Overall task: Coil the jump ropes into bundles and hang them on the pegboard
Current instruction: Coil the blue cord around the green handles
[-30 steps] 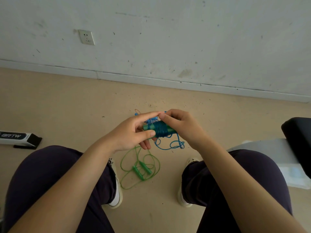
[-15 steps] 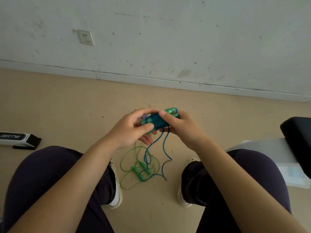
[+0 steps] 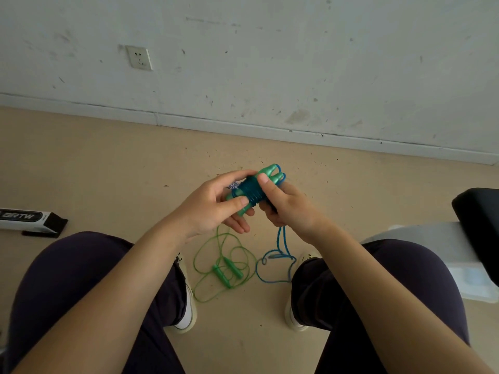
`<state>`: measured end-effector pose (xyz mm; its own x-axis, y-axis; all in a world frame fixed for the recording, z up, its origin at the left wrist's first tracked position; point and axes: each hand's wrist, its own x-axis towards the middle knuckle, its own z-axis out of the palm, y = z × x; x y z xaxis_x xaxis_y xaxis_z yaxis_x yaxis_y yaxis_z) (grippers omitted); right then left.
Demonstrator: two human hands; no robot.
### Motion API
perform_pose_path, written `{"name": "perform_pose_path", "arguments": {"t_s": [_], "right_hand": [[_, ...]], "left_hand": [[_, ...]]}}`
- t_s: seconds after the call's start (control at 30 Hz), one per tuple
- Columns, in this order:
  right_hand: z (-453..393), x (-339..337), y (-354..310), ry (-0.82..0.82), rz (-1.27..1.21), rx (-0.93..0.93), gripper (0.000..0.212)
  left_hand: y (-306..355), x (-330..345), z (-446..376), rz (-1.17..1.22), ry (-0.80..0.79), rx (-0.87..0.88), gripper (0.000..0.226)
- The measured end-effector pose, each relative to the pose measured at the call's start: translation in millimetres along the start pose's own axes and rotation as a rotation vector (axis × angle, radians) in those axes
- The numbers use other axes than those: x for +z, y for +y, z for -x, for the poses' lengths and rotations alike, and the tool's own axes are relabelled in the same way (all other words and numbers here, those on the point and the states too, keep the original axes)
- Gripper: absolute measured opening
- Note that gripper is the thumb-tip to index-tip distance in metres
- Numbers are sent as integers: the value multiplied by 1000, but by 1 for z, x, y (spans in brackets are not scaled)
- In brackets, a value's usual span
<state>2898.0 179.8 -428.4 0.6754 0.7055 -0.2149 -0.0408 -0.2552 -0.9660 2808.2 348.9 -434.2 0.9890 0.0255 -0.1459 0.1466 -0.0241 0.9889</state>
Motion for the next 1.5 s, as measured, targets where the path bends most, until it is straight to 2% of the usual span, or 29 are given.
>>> {"name": "perform_pose_path", "arguments": {"t_s": [0.1, 0.2, 0.43, 0.6, 0.7, 0.8, 0.93, 1.1, 1.27, 1.37, 1.5], "right_hand": [[-1, 1, -1, 77, -16, -12, 35], [-2, -1, -3, 43, -17, -28, 20], [-3, -7, -6, 77, 102, 0, 34], [-2, -11, -6, 80, 165, -11, 20], [0, -13, -5, 21, 168, 8, 22], [-1, -15, -5, 48, 129, 12, 25], [-4, -22, -8, 110, 181, 14, 23], [-3, -15, -6, 86, 314, -65, 19], [0, -10, -4, 105, 440, -106, 29], [2, -9, -6, 132, 498, -180, 28], [3, -14, -8, 156, 633, -284, 23]], "left_hand": [[0, 2, -2, -7, 81, 21, 47], [-1, 4, -3, -32, 116, 40, 49], [2, -4, -3, 49, 201, 61, 48], [0, 1, -4, 78, 190, 27, 48], [1, -3, -2, 206, 110, 5, 47], [2, -5, -1, 320, 72, 5, 47], [-1, -4, -4, 271, 157, -7, 40], [-3, 5, -6, 219, 226, -19, 38], [-5, 1, -10, 76, 359, -69, 40], [-4, 0, -7, -98, 264, -149, 41], [3, -1, -1, -300, 20, -164, 36]]}}
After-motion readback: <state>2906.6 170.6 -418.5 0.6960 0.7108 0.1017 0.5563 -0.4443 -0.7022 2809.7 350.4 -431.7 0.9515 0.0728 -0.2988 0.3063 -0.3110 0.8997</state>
